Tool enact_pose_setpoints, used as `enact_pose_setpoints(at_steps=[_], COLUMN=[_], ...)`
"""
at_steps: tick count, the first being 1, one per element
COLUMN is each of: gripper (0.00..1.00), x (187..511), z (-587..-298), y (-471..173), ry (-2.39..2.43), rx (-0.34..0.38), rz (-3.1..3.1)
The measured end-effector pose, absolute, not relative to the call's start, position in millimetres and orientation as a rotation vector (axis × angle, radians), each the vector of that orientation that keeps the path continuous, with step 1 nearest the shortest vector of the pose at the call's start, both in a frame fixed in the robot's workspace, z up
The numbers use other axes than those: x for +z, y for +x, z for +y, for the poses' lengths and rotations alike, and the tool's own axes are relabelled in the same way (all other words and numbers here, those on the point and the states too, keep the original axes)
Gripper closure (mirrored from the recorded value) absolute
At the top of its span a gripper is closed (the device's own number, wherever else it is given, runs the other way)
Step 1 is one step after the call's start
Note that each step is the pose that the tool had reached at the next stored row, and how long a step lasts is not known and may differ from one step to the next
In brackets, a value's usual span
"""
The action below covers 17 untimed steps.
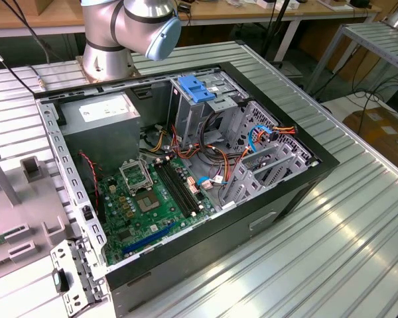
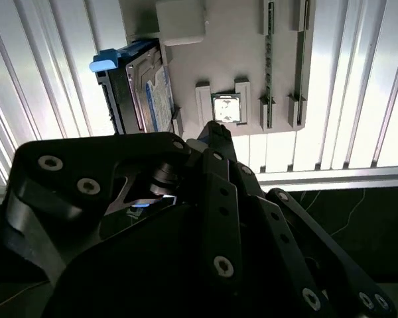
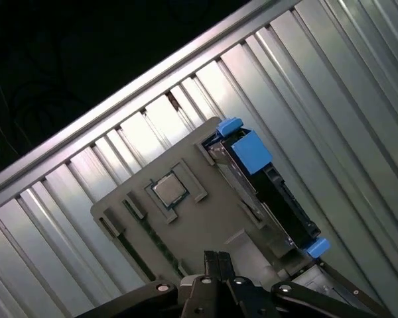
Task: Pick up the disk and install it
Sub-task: 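Pick up the disk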
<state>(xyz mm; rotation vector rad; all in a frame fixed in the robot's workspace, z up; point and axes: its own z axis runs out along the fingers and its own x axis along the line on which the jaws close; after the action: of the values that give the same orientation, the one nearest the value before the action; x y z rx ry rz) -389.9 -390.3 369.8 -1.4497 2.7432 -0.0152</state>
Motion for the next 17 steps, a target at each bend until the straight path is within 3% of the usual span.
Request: enact_pose_setpoints(at_steps=[17], gripper=[0.89], x=[369.8], z=[-390.3], y=[-389.9], ry=[-1.627], rx=[-0.011], rz=[2.641])
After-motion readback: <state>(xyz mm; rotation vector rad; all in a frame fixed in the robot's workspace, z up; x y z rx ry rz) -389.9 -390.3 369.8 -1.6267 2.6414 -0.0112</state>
